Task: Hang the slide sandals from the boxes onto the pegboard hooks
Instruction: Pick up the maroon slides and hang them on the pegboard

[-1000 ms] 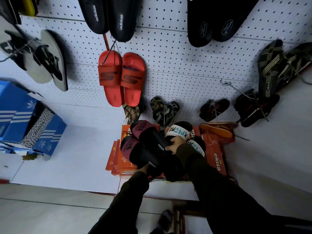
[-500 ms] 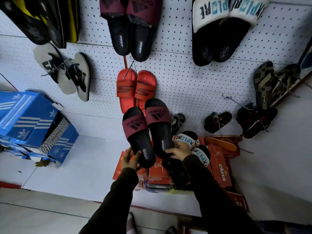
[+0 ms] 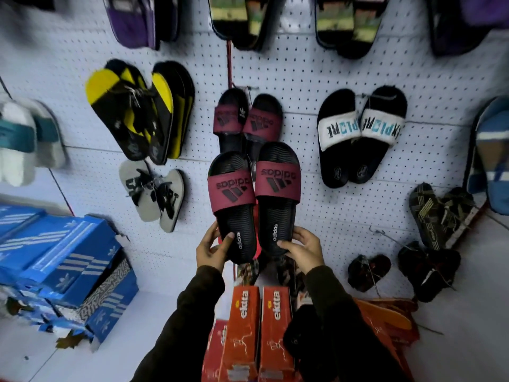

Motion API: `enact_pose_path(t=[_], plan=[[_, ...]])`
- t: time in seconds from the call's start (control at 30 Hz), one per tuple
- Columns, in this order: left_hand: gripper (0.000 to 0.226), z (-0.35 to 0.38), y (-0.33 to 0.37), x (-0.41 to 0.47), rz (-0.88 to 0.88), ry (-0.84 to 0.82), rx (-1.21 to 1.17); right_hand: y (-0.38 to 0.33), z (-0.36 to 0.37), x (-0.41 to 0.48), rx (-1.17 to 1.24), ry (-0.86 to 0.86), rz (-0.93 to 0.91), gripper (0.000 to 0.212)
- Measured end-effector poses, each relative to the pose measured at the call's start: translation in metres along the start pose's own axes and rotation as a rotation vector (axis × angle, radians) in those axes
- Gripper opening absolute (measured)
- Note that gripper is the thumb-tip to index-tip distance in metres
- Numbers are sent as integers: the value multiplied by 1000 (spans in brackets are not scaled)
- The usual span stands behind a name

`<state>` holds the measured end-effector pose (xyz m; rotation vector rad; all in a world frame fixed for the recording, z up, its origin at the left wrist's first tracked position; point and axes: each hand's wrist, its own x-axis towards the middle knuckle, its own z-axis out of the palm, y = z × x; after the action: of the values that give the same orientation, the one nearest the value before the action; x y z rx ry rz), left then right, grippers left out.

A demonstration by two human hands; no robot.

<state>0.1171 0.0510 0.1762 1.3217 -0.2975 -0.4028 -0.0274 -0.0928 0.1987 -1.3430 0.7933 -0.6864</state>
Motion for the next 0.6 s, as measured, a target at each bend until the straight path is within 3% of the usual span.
enact_pose_path(t=[0.37,0.6], plan=[[59,23,134,66,294,13,-66,-126,49,34,145,-25,-293,41],[57,23,155,116,248,12,-46,-143,67,74,127,-32,-244,49]])
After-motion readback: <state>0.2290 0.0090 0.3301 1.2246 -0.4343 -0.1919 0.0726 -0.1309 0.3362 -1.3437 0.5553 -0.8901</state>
